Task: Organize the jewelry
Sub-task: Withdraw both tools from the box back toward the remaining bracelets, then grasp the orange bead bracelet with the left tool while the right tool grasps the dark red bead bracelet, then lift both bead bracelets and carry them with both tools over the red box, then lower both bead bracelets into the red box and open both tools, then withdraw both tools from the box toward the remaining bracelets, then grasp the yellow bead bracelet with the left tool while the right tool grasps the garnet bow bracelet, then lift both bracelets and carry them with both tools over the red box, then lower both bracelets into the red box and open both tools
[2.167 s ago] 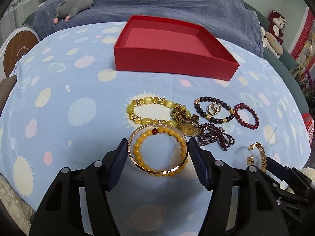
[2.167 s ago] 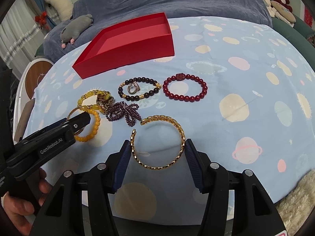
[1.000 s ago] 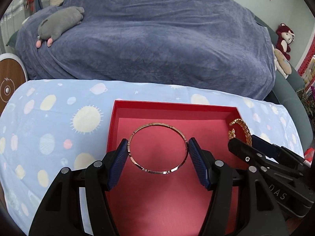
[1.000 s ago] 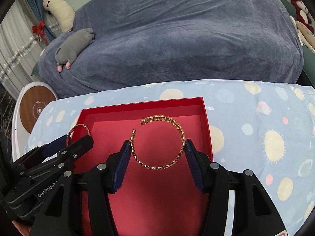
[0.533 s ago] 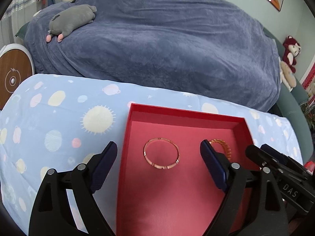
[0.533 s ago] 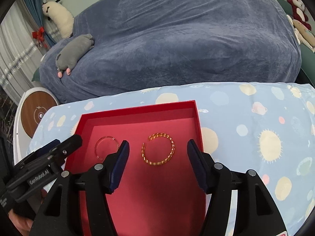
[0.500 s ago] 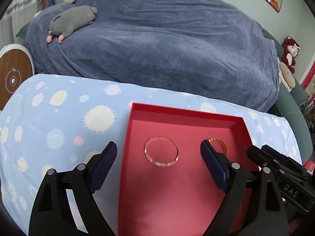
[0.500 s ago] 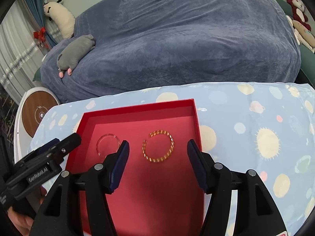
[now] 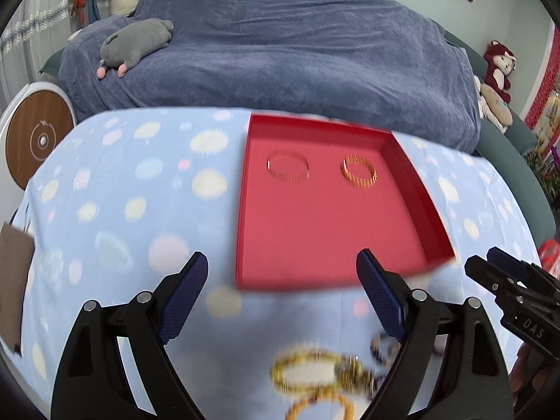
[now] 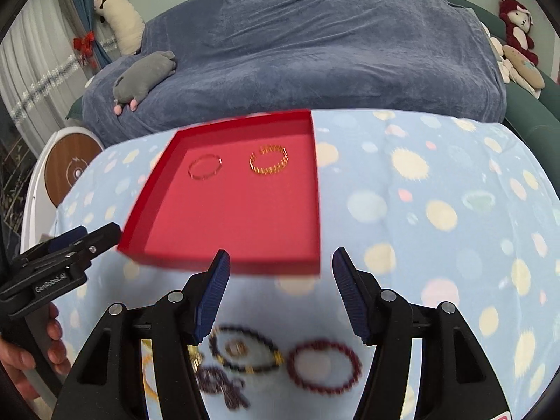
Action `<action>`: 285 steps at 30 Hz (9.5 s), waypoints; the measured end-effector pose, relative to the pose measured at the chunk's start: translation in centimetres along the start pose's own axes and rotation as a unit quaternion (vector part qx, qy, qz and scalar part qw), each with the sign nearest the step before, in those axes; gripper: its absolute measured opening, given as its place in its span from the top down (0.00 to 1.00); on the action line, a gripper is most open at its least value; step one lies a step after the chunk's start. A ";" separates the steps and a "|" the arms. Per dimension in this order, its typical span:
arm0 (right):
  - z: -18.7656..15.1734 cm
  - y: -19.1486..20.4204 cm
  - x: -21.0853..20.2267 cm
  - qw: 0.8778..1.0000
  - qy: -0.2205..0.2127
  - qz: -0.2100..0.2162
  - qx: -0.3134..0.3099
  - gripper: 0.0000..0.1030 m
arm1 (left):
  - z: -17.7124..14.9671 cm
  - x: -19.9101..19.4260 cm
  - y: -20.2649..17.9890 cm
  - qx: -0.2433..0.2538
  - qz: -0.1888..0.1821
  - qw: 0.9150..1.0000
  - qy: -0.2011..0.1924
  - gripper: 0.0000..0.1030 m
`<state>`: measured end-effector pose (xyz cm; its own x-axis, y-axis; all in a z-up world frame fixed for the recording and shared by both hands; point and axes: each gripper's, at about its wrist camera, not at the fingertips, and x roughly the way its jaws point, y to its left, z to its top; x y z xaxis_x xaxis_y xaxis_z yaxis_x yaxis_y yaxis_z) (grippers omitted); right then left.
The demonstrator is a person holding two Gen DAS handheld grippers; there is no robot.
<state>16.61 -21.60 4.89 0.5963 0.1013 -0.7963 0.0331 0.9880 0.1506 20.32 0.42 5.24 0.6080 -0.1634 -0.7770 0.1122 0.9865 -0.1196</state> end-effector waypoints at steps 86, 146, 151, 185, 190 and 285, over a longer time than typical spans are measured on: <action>-4.8 -2.5 -6.7 0.998 -0.015 0.019 0.064 0.93 | -7.1 -6.9 -2.3 -0.018 -0.089 0.995 0.034 0.93; -7.7 -0.1 -1.9 0.997 0.049 0.031 0.050 0.72 | -8.0 -1.5 1.9 -0.062 -0.015 0.996 0.055 0.52; -10.0 1.7 -1.8 0.996 0.068 0.043 0.031 0.72 | -10.2 -1.9 1.5 -0.061 -0.018 0.996 0.069 0.52; -11.4 2.5 -0.2 0.995 0.080 0.053 0.032 0.94 | -11.1 -0.9 1.7 -0.079 -0.018 0.993 0.082 0.52; -11.4 1.8 -1.0 0.994 0.076 0.056 0.046 0.94 | -9.7 0.6 1.2 -0.067 -0.014 0.995 0.077 0.52; 3.1 0.4 2.9 0.997 0.016 0.051 0.052 0.77 | 4.0 2.3 -0.8 -0.074 -0.061 0.995 0.013 0.69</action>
<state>20.83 -21.21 4.44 0.5757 0.2066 -0.7911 0.0566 0.9552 0.2906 24.74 -0.82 6.03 0.5761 -0.2841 -0.7664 0.0666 0.9509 -0.3024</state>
